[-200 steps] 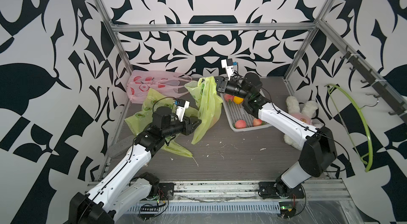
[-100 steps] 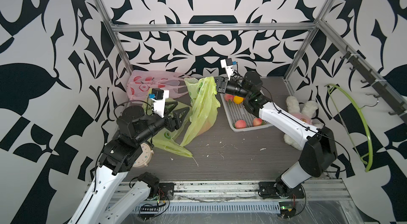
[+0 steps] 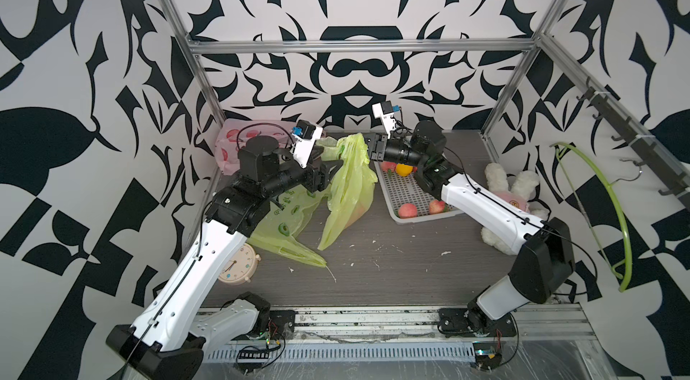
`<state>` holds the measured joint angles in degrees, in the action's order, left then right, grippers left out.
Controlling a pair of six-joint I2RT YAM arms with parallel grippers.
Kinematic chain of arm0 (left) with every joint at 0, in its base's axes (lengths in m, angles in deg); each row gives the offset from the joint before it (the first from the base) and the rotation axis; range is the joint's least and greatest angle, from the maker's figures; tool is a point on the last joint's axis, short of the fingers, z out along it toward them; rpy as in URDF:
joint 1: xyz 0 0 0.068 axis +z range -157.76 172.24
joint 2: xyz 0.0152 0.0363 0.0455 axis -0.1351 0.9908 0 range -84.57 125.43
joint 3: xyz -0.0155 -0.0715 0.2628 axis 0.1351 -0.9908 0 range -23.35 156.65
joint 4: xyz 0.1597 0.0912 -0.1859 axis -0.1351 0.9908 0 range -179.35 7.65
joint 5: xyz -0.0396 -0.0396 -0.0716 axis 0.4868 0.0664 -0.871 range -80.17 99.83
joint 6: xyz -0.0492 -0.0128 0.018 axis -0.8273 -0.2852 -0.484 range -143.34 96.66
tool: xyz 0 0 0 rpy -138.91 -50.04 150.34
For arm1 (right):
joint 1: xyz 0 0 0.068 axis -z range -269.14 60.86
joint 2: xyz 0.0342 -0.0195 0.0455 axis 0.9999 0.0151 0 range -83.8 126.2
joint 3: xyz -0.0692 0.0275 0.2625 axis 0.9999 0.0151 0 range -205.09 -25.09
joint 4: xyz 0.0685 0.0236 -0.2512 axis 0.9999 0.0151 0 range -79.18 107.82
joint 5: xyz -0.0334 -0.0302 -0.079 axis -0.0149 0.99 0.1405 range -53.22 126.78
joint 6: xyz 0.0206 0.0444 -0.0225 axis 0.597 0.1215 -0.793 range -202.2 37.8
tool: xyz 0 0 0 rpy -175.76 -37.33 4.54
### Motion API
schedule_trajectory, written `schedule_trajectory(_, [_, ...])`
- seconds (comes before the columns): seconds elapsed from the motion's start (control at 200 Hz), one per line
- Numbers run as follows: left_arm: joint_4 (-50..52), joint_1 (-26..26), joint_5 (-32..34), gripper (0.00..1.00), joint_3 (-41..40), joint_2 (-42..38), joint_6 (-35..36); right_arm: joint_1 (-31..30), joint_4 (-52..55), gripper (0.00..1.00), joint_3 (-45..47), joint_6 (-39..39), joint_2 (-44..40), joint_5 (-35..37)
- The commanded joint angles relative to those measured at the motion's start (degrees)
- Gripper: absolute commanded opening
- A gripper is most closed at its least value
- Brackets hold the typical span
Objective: Place the peach into a plastic bag & tie a knot
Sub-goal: Cross the plastic bag at the center of the board.
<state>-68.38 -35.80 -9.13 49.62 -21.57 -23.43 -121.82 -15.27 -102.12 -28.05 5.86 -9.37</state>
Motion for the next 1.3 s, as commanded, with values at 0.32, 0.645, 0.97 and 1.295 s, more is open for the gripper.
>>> schedule_trajectory(0.32, [-17.6,-0.3,-10.4,0.14,-11.3,1.1,-13.8,-0.6,-5.2,0.0,-2.3,1.0,-1.8,-0.3])
schedule_trajectory(0.645, [-25.3,-1.5,-5.6,0.24,-15.8,0.6,-17.5,-4.0,-12.2,0.0,-1.6,5.8,1.7,1.4])
schedule_trajectory(0.97, [-17.4,0.3,-5.4,0.43,-17.1,-2.3,-18.2,-3.6,-15.8,0.0,-2.1,9.9,3.7,-0.9])
schedule_trajectory(1.295, [-11.3,0.7,-6.1,0.63,-17.2,-7.4,-17.6,-2.7,-16.7,0.0,-1.6,10.6,4.2,-2.6])
